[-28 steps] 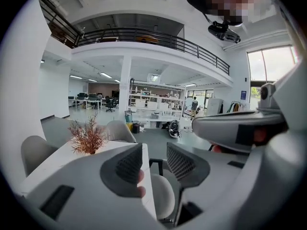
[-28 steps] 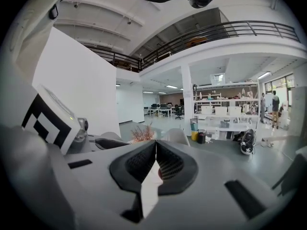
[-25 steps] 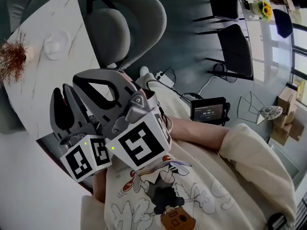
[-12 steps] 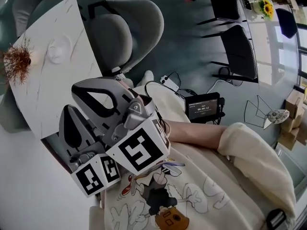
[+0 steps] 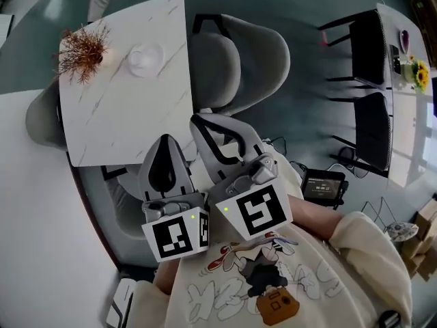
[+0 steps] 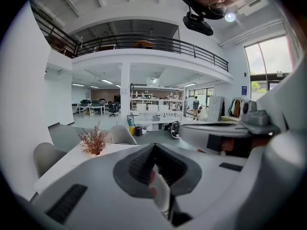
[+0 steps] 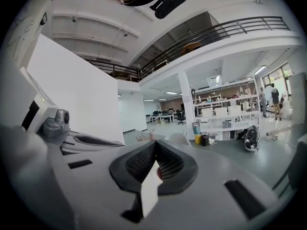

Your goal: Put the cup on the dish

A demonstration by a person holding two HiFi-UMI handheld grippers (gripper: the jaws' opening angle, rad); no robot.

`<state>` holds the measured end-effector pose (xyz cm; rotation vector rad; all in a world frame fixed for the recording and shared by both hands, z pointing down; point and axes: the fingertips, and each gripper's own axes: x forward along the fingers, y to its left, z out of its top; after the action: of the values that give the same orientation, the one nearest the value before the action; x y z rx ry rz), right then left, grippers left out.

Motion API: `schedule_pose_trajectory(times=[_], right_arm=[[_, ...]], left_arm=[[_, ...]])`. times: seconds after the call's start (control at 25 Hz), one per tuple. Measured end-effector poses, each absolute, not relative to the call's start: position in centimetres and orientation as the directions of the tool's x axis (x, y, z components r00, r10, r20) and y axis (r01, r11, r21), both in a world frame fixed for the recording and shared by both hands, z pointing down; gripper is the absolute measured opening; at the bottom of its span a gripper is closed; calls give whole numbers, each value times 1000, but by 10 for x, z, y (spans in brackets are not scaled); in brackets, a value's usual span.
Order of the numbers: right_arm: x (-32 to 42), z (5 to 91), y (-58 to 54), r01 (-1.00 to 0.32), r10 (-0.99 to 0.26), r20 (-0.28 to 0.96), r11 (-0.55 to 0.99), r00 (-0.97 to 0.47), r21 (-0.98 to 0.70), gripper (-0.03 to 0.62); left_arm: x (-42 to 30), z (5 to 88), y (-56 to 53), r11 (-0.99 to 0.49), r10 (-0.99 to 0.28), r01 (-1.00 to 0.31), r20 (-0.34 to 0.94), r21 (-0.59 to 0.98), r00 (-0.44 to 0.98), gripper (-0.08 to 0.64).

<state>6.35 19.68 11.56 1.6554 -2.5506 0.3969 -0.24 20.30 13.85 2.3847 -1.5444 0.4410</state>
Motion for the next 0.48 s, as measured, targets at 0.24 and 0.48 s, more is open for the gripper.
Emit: schedule_pose_trajectory(times=[0.24,0.48], right_arm=[[63,116,200,-902,-888,179,396,-424,-173,5],[79,108,210,-888,-877,174,414,-448,-200,6]], left_arm=[[-6,144,208,-380,-837,-922,395,79,379,6],[10,133,223,-377,-833,-925,416,52,363,6]])
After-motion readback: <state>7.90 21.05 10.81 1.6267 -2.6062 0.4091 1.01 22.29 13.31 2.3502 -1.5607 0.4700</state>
